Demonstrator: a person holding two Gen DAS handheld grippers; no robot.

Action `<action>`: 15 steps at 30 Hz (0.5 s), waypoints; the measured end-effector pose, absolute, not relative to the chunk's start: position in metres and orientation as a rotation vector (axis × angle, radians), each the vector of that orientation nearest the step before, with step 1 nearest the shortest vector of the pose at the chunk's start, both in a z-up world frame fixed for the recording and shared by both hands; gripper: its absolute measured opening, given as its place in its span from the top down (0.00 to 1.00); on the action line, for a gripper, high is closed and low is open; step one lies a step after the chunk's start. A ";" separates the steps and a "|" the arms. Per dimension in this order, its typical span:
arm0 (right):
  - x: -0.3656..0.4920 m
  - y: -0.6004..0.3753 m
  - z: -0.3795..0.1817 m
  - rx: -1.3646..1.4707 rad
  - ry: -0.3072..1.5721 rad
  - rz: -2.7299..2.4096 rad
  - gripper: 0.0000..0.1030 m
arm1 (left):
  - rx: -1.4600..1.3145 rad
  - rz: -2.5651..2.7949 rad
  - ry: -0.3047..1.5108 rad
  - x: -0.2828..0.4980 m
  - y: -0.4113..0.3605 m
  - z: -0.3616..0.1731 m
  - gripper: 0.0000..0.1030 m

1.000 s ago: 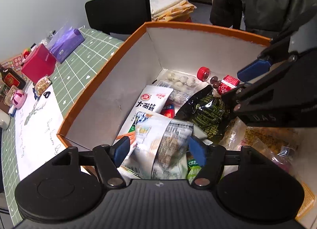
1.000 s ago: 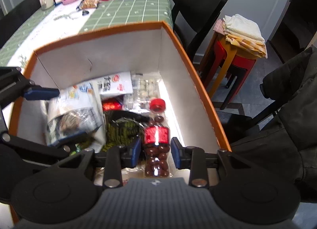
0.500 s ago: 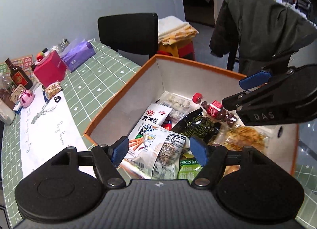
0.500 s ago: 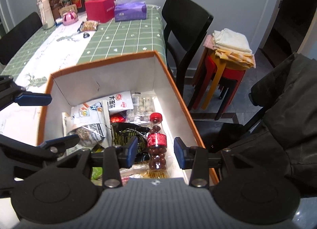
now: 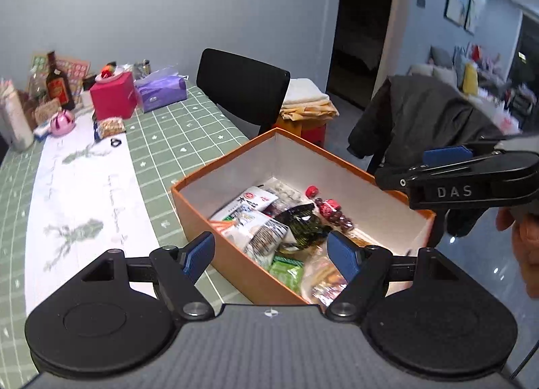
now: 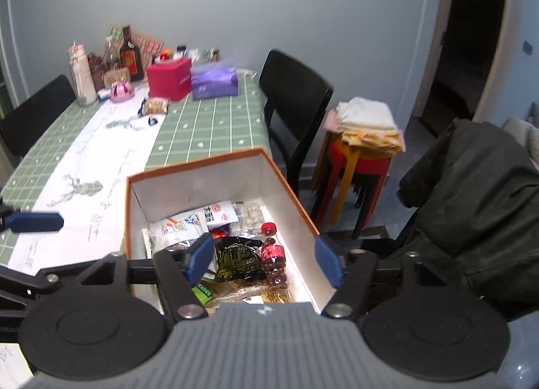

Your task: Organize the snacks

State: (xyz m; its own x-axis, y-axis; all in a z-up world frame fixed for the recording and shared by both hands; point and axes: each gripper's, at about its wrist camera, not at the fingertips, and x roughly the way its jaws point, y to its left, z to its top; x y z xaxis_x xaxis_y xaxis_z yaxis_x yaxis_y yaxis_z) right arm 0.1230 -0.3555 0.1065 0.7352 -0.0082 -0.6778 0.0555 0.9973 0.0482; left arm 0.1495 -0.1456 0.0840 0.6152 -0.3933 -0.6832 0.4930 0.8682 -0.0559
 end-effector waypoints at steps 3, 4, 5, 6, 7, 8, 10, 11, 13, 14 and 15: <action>0.102 -0.353 0.117 0.098 0.700 -0.052 0.18 | 0.123 -0.505 0.751 0.137 -0.140 0.086 0.13; 0.095 -0.352 0.119 0.110 0.687 -0.055 0.15 | 0.121 -0.504 0.751 0.134 -0.138 0.087 0.13; 0.088 -0.351 0.122 0.121 0.674 -0.058 0.12 | 0.119 -0.503 0.750 0.131 -0.137 0.088 0.13; 0.080 -0.348 0.124 0.129 0.663 -0.063 0.10 | 0.113 -0.504 0.748 0.128 -0.136 0.090 0.13; 0.073 -0.346 0.126 0.133 0.650 -0.071 0.07 | 0.103 -0.506 0.742 0.125 -0.134 0.091 0.13; 0.066 -0.344 0.128 0.136 0.638 -0.077 0.07 | 0.088 -0.510 0.735 0.122 -0.132 0.093 0.13; 0.052 -0.339 0.131 0.135 0.611 -0.092 0.04 | 0.061 -0.504 0.728 0.116 -0.130 0.095 0.13; 0.044 -0.337 0.131 0.132 0.595 -0.103 0.03 | 0.051 -0.501 0.725 0.114 -0.129 0.096 0.13; 0.031 -0.333 0.130 0.130 0.565 -0.123 0.03 | 0.028 -0.491 0.715 0.110 -0.126 0.096 0.12; 0.024 -0.331 0.129 0.136 0.547 -0.131 0.03 | 0.019 -0.482 0.707 0.106 -0.124 0.095 0.12; 0.018 -0.329 0.128 0.142 0.534 -0.138 0.03 | 0.015 -0.470 0.699 0.102 -0.123 0.093 0.11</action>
